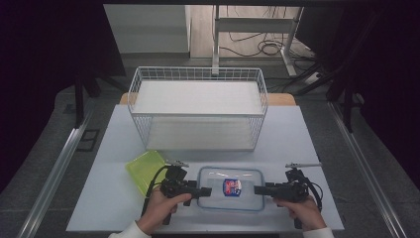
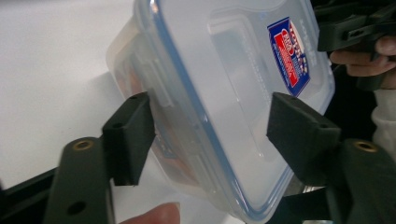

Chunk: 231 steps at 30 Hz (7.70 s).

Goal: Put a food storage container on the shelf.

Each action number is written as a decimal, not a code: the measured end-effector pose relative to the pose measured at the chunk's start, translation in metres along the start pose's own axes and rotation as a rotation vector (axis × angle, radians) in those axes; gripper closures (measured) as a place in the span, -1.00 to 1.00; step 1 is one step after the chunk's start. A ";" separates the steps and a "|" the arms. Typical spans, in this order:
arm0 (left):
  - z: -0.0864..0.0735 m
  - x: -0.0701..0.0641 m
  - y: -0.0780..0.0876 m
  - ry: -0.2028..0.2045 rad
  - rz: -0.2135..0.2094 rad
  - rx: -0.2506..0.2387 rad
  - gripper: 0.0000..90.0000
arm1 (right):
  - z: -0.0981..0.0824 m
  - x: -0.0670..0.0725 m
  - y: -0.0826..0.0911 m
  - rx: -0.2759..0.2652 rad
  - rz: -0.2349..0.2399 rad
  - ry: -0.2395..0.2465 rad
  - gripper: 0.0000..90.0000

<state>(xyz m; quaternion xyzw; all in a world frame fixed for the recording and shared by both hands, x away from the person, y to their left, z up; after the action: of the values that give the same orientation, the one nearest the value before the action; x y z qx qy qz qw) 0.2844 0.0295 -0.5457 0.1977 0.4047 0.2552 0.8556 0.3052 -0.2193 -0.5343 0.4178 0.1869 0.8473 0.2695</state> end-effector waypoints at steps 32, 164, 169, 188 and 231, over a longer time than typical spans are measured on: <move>-0.006 -0.007 0.016 -0.077 -0.032 -0.063 0.11 | -0.006 0.012 0.013 -0.092 0.019 0.054 0.13; 0.258 0.064 0.139 -0.081 0.078 -0.313 -0.03 | 0.300 0.075 -0.044 -0.200 -0.141 0.133 -0.03; 0.258 0.061 0.143 -0.098 0.082 -0.335 -0.25 | 0.301 0.082 -0.037 -0.272 -0.159 0.147 -0.04; 0.187 0.038 0.167 -0.192 0.133 -0.308 -0.45 | 0.205 0.103 -0.027 -0.092 -0.083 0.360 0.98; 0.106 0.042 0.145 -0.199 0.134 -0.217 -0.49 | 0.172 0.093 -0.042 -0.112 -0.137 0.353 0.11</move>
<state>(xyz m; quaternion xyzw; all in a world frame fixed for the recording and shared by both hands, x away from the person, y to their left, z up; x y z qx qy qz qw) 0.3509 0.1554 -0.4282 0.1550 0.2738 0.3331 0.8888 0.4097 -0.1138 -0.4008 0.2333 0.2121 0.8961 0.3123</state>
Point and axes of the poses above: each handheld gripper's, and its own axes: y roughly backward along the jaws, z roughly out of its top, x roughly to its left, the point moved 8 cm from there along -y, roughly forward along the jaws, and after that the axes turned 4 degrees about -x, right-handed, at the moved point
